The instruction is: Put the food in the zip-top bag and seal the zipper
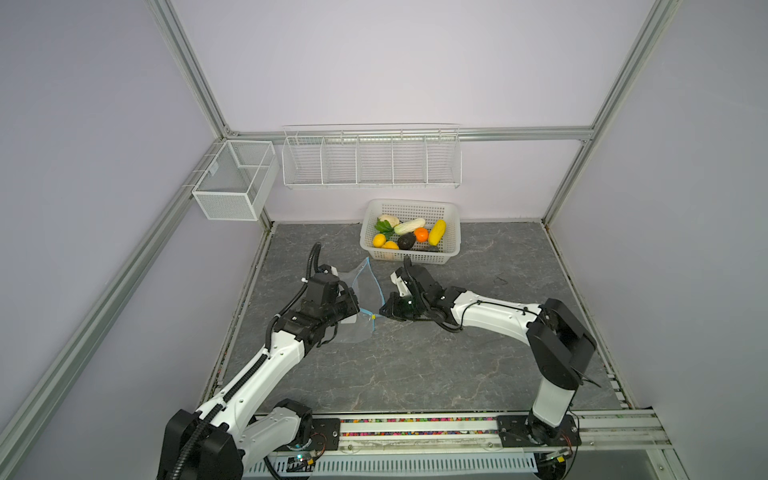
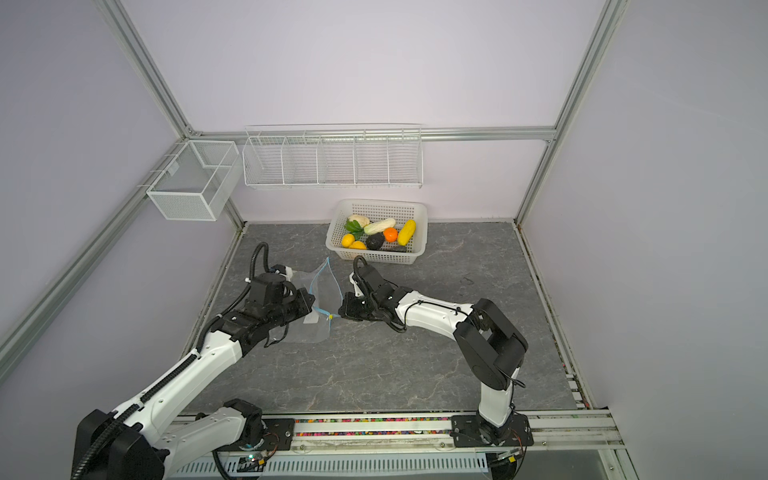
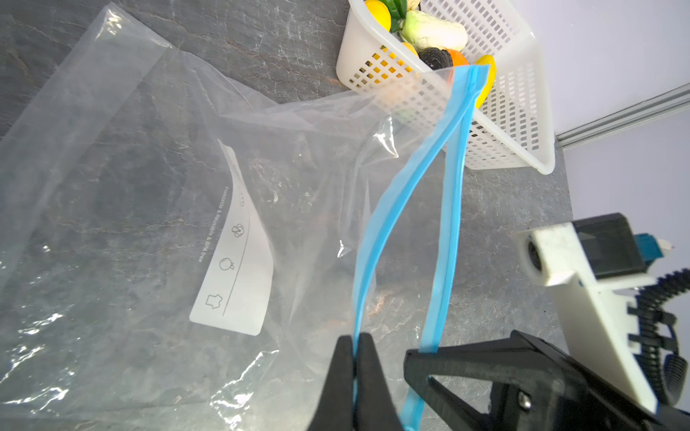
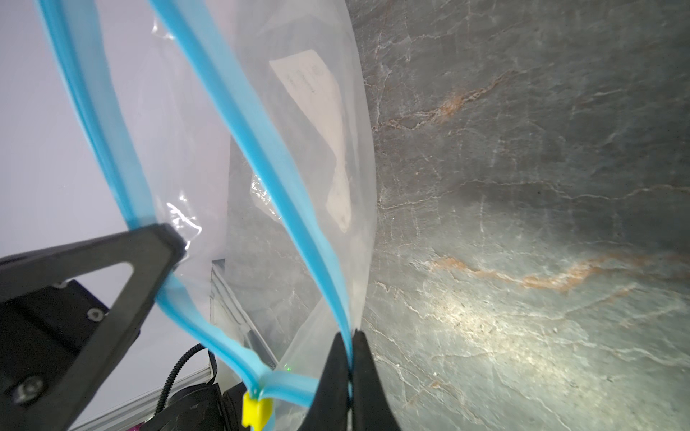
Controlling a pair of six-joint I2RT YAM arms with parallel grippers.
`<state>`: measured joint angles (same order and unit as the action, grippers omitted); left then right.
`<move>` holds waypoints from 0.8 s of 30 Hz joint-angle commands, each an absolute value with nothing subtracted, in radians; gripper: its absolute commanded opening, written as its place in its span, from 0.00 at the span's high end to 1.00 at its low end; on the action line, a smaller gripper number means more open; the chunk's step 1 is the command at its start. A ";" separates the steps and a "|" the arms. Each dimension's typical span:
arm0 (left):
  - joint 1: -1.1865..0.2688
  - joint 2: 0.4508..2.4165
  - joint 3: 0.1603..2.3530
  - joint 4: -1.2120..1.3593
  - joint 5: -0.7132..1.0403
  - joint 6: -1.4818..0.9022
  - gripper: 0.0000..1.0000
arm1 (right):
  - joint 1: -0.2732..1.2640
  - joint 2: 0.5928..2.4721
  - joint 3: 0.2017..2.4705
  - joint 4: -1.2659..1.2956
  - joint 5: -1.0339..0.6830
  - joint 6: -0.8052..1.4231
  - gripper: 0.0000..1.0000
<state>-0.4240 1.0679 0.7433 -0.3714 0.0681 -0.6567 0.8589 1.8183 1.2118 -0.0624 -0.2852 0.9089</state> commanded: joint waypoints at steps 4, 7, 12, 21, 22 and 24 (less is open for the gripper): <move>-0.403 1.041 0.744 -0.409 0.040 -0.635 1.00 | 0.855 1.830 1.207 -0.089 -0.276 0.911 0.93; -0.402 1.053 0.744 -0.389 0.073 -0.648 1.00 | 0.864 1.832 1.234 -0.095 -0.284 0.895 0.93; -0.402 1.087 0.762 -0.419 0.091 -0.655 1.00 | 0.865 1.800 1.256 -0.087 -0.303 0.888 0.72; -0.402 1.154 0.843 -0.452 0.109 -0.665 1.00 | 0.805 1.730 1.338 -0.139 -0.384 0.797 0.54; -0.402 1.166 0.855 -0.456 0.109 -0.665 1.00 | 0.796 1.719 1.350 -0.176 -0.355 0.762 0.53; -0.402 1.184 0.871 -0.461 0.105 -0.666 1.00 | 0.770 1.714 1.393 -0.270 -0.289 0.693 0.53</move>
<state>-0.4061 1.1660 0.8280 -0.4377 0.1024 -0.6563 0.8009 1.7641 1.3422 -0.1555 -0.3386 0.7982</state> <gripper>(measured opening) 0.047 0.470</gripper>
